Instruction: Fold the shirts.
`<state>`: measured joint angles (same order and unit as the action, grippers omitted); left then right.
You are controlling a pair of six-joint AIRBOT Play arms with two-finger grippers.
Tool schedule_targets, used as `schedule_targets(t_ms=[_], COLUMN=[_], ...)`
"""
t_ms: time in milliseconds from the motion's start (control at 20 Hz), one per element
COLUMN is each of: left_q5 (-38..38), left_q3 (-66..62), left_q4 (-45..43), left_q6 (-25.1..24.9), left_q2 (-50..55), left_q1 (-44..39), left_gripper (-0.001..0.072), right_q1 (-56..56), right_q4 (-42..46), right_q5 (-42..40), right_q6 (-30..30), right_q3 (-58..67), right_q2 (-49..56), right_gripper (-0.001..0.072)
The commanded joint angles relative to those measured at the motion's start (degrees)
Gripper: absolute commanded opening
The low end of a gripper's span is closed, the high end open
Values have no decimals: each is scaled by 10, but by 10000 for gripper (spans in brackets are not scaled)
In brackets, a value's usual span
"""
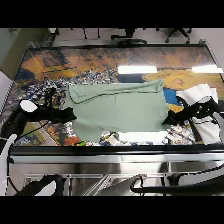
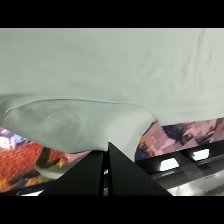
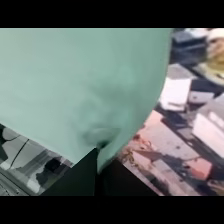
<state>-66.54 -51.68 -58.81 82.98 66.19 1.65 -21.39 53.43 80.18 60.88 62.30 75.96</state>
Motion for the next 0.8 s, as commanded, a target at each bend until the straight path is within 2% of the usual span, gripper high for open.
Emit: schedule_targets(t_ms=[0, 100, 250, 500, 750], left_q5=[-79, -84, -97, -58, -55], left_q3=[13, 51, 113, 150, 103], left_q4=[-126, -140, -136, -131, -127], left_q6=[49, 61, 60, 54, 44], left_q2=[-65, -124, -206, -267, -217], left_q1=[13, 29, 48, 61, 61], left_gripper=[10, 10, 10, 10, 10], right_q1=[-5, -6, -6, -5, -5], right_q4=[44, 111, 153, 154, 153], right_q5=[22, 23, 37, 41, 26], right_q6=[68, 124, 173, 176, 170], right_q3=[-2, -2, -3, -2, -9], right_q2=[-49, -85, -133, -169, -170], right_gripper=[24, 25, 24, 24, 24])
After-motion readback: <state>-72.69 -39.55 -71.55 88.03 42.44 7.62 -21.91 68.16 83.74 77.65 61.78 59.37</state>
